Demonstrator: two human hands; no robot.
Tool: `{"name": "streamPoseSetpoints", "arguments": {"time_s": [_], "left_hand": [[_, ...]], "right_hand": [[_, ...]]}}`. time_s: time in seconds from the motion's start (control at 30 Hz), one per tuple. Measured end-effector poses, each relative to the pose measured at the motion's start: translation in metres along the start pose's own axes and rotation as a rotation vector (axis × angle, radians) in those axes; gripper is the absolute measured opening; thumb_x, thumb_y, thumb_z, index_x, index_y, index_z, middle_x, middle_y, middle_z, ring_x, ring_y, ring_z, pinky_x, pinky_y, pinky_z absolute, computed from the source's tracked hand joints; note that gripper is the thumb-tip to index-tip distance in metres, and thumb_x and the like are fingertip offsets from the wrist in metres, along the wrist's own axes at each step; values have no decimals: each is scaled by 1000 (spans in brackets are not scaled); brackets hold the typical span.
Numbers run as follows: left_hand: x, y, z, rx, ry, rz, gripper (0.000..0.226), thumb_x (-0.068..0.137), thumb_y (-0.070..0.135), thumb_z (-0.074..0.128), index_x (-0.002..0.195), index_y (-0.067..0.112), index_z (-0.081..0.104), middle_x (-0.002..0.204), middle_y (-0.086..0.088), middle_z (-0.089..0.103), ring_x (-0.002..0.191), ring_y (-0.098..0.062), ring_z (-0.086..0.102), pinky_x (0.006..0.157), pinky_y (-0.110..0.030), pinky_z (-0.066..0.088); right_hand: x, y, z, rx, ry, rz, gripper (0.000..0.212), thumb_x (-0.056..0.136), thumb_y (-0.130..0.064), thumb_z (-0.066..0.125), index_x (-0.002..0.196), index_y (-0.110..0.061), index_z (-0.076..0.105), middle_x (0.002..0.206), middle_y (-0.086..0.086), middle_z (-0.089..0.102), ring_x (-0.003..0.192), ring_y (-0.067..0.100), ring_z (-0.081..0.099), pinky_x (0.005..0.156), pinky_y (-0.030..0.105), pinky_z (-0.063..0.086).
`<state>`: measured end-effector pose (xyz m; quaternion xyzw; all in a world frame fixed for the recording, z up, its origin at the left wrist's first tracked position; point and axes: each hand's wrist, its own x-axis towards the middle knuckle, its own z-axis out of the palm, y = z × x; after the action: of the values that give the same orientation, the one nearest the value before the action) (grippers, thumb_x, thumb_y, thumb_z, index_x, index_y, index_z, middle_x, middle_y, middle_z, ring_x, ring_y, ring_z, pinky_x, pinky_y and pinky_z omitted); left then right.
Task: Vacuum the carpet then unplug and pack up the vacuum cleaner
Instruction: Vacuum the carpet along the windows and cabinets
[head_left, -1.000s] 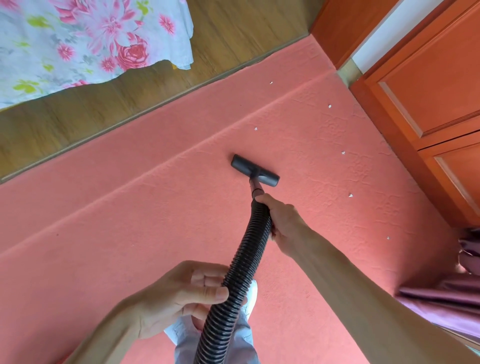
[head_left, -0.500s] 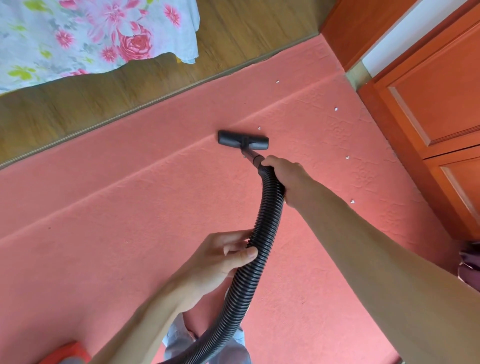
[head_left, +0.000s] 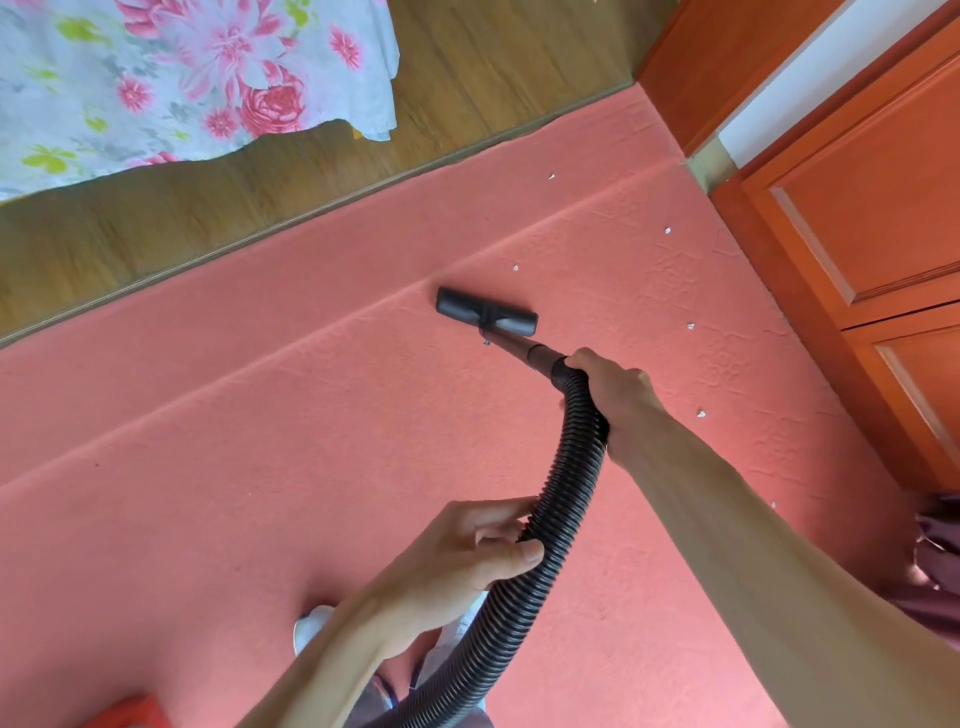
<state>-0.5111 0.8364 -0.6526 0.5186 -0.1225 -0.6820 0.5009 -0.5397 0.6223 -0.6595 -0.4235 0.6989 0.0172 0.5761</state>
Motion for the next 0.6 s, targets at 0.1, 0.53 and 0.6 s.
{"name": "streamPoseSetpoints", "arguments": {"time_s": [0.1, 0.53, 0.6], "left_hand": [[9, 0, 7, 24, 15, 23, 34, 91, 25, 66, 117, 46, 71, 113, -1, 75, 113, -21, 66, 99, -34, 53], [50, 41, 24, -23, 155, 115, 27, 98, 18, 61, 118, 32, 74, 98, -5, 76, 86, -9, 67, 69, -18, 51], [58, 44, 35, -32, 147, 133, 27, 98, 19, 62, 118, 32, 73, 100, -5, 77, 86, -8, 68, 70, -18, 52]], "right_hand": [[5, -8, -2, -40, 21, -25, 22, 83, -20, 67, 89, -6, 51, 91, 19, 59, 73, 26, 57, 57, 33, 50], [28, -71, -8, -96, 94, -152, 22, 80, -22, 68, 85, -6, 53, 106, 21, 68, 79, 29, 64, 74, 41, 57], [30, -79, -19, -120, 96, -181, 23, 79, -20, 69, 87, -4, 55, 106, 23, 68, 76, 29, 63, 68, 39, 56]]}}
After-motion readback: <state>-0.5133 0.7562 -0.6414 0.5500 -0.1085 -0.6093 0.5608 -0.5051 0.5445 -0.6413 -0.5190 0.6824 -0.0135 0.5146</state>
